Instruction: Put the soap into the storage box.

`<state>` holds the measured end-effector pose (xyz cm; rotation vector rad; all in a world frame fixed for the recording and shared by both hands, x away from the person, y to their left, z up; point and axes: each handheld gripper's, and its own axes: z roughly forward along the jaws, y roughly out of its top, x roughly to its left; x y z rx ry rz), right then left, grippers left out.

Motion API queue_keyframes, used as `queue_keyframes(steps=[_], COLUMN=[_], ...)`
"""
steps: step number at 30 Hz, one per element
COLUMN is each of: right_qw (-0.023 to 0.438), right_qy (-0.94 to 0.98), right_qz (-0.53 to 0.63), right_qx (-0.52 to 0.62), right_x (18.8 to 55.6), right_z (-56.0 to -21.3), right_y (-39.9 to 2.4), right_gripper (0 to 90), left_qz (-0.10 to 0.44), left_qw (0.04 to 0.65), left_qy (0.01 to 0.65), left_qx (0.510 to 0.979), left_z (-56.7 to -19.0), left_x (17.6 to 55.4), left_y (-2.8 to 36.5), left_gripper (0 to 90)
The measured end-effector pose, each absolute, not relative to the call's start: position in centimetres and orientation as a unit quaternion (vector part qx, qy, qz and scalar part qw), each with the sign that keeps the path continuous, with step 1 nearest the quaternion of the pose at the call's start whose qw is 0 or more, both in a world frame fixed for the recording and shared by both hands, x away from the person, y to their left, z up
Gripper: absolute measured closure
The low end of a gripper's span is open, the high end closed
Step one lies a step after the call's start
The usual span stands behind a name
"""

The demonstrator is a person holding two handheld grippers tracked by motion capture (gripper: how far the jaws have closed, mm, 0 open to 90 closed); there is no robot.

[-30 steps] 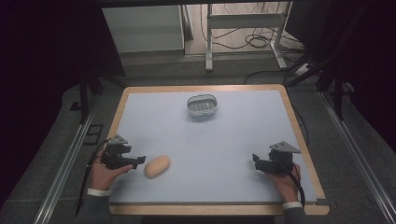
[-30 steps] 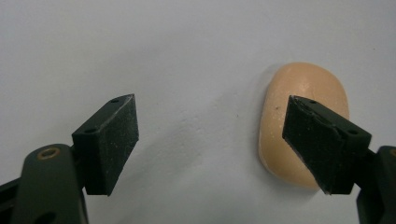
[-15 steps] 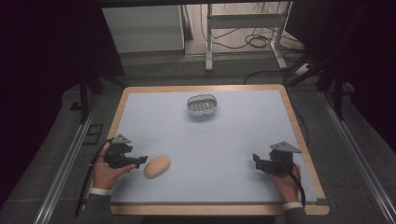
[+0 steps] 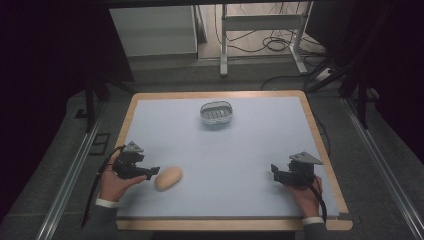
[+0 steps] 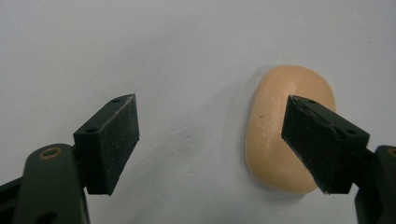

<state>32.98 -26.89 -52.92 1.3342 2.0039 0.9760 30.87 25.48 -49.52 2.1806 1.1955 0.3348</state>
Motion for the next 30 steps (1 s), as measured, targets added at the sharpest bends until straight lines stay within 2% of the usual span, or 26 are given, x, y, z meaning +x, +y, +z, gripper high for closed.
queue_keyframes(steps=[30], right_qw=[0.269], right_qy=[0.741], right_qz=[0.364], right_qx=[0.497], right_x=[33.0], right_z=[-52.9], right_y=[-26.9], right_gripper=[10.8], left_qz=[0.115], left_qw=[0.282], left_qy=[0.416], left_qx=[0.857], left_z=[-49.2], left_x=[31.2], left_y=[22.5], left_gripper=[18.2])
